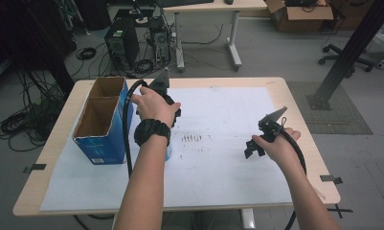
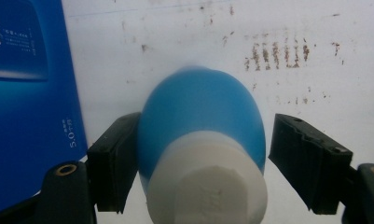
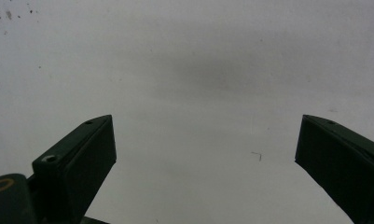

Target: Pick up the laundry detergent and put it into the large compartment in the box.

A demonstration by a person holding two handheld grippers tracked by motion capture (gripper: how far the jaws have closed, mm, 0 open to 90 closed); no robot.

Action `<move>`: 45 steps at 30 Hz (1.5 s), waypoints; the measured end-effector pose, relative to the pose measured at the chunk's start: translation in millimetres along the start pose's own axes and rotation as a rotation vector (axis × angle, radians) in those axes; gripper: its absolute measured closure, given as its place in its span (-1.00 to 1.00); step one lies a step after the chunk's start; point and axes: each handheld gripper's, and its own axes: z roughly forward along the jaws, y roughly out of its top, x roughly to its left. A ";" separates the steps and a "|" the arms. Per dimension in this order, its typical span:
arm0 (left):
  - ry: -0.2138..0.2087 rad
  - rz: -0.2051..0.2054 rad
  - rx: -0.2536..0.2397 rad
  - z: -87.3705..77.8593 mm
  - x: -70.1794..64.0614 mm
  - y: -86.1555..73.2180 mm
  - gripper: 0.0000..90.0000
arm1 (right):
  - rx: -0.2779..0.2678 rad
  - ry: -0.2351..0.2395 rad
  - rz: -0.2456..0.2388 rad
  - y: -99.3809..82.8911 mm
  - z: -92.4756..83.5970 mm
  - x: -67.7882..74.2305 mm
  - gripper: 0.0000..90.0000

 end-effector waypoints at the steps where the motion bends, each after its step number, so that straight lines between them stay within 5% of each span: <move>1: 0.000 0.002 0.001 0.1 -0.1 0.0 -0.40 | 0.000 0.000 0.000 0.0 0.0 0.0 -0.88; 45: 0.027 -0.009 0.013 -0.2 1.1 1.4 -0.18 | 0.011 0.008 0.006 -2.4 3.8 -3.5 -0.88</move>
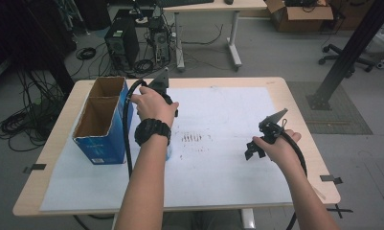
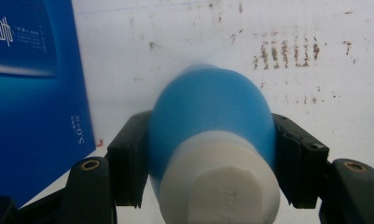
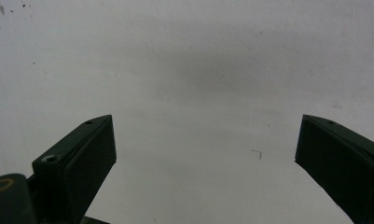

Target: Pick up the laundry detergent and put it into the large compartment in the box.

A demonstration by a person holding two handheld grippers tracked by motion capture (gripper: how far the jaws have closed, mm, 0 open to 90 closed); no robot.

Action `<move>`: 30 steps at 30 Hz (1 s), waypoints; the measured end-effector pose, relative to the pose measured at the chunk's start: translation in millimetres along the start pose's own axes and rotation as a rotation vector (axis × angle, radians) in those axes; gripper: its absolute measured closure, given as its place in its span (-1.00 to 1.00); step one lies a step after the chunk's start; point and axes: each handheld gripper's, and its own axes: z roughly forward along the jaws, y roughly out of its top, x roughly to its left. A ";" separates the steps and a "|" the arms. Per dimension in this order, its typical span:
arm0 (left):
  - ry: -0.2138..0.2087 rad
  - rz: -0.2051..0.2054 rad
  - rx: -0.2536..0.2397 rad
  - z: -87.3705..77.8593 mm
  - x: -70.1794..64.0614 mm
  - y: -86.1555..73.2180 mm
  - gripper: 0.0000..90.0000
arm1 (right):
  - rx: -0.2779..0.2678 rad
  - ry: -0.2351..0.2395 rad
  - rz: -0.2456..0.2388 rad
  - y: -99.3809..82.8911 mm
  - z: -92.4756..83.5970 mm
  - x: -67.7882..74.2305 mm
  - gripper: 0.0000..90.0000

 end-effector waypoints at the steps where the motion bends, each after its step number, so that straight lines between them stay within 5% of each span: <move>1: 0.000 0.000 0.000 0.0 0.0 0.1 -0.18 | 0.000 0.000 0.000 0.0 0.0 0.0 -0.88; 16: -0.021 0.027 -0.005 -13.6 0.2 -0.3 -0.17 | -0.015 0.001 -0.001 0.4 -7.2 3.4 -0.88; 30: -0.022 0.098 -0.041 -80.4 9.6 0.6 -0.17 | -0.024 0.003 -0.012 2.6 -18.9 12.1 -0.88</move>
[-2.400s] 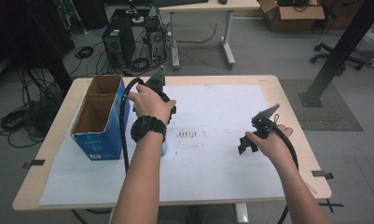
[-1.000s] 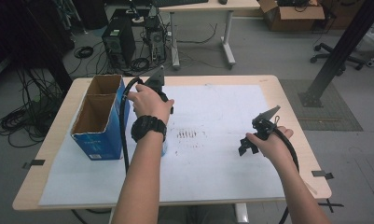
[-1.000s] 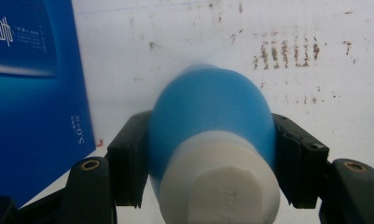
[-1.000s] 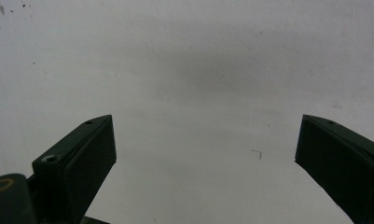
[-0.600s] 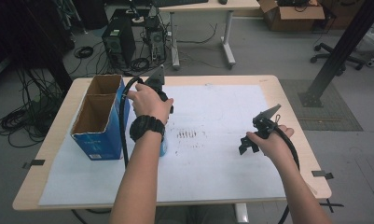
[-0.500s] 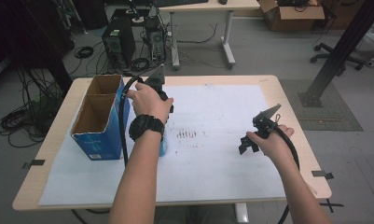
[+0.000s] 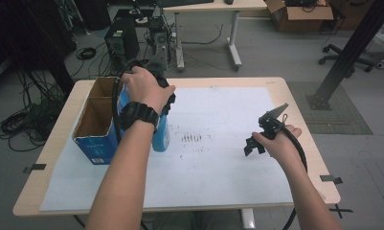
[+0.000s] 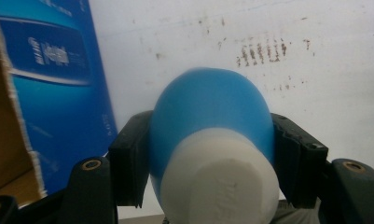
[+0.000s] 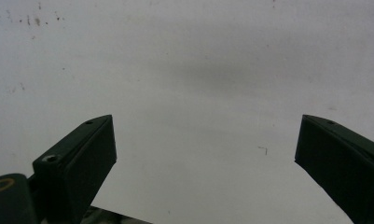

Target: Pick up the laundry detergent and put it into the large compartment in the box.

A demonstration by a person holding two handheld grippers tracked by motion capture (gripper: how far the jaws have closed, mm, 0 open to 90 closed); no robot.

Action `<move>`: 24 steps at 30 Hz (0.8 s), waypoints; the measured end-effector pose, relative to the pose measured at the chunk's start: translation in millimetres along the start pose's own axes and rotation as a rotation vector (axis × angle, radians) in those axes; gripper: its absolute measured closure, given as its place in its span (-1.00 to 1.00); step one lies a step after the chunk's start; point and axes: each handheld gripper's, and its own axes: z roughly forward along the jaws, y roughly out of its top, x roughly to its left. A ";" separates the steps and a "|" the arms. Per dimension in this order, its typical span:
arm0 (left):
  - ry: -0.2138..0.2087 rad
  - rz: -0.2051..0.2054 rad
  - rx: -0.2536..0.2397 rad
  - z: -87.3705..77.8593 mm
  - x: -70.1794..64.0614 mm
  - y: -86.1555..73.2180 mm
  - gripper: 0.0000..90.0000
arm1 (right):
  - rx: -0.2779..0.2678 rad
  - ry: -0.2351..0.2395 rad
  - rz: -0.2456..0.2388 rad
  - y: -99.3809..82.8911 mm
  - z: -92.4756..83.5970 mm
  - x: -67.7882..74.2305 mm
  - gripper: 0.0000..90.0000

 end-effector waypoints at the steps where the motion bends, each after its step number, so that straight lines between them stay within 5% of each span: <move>1: 0.001 0.005 -0.004 -5.5 1.2 0.5 -0.17 | -0.001 0.000 0.002 0.6 -1.6 2.1 -0.88; 13: 0.000 0.015 -0.049 -64.7 28.6 7.3 -0.17 | -0.012 -0.004 0.004 2.1 -9.7 3.9 -0.88; 24: -0.003 -0.022 -0.078 -103.0 74.0 8.1 -0.17 | -0.016 -0.001 0.022 3.9 -13.9 5.0 -0.88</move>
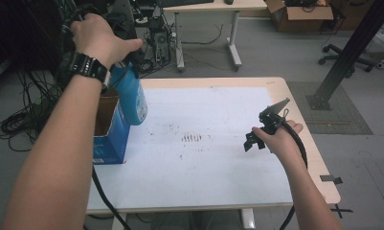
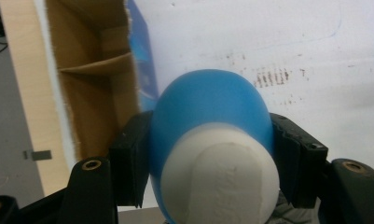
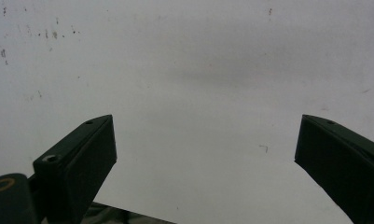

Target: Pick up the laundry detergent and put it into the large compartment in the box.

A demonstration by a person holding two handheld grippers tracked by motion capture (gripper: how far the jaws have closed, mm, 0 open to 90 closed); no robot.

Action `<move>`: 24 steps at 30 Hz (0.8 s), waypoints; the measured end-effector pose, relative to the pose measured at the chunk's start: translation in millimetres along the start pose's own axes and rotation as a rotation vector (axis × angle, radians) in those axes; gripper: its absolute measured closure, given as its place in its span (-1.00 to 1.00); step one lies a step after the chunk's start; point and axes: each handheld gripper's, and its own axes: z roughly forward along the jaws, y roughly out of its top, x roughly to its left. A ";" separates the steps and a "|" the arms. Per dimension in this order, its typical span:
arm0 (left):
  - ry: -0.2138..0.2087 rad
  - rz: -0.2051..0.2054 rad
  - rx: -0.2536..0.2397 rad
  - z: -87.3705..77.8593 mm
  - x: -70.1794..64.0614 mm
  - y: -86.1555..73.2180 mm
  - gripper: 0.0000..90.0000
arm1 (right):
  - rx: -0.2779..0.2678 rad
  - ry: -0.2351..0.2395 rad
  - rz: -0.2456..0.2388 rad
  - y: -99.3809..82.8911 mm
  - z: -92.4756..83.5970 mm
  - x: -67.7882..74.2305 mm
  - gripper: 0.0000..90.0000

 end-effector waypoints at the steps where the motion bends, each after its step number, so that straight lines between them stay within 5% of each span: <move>1: 0.002 -0.001 -0.002 -1.9 3.2 0.1 -0.17 | -0.003 -0.001 0.000 0.1 -1.0 -0.3 -0.88; 13: 0.022 -0.060 -0.010 -7.9 58.2 -3.3 -0.17 | -0.013 0.011 0.033 -3.3 -6.0 -7.4 -0.88; 24: 0.054 -0.084 0.004 8.1 84.6 -5.7 -0.16 | -0.005 0.004 0.049 -4.0 -3.0 -11.4 -0.88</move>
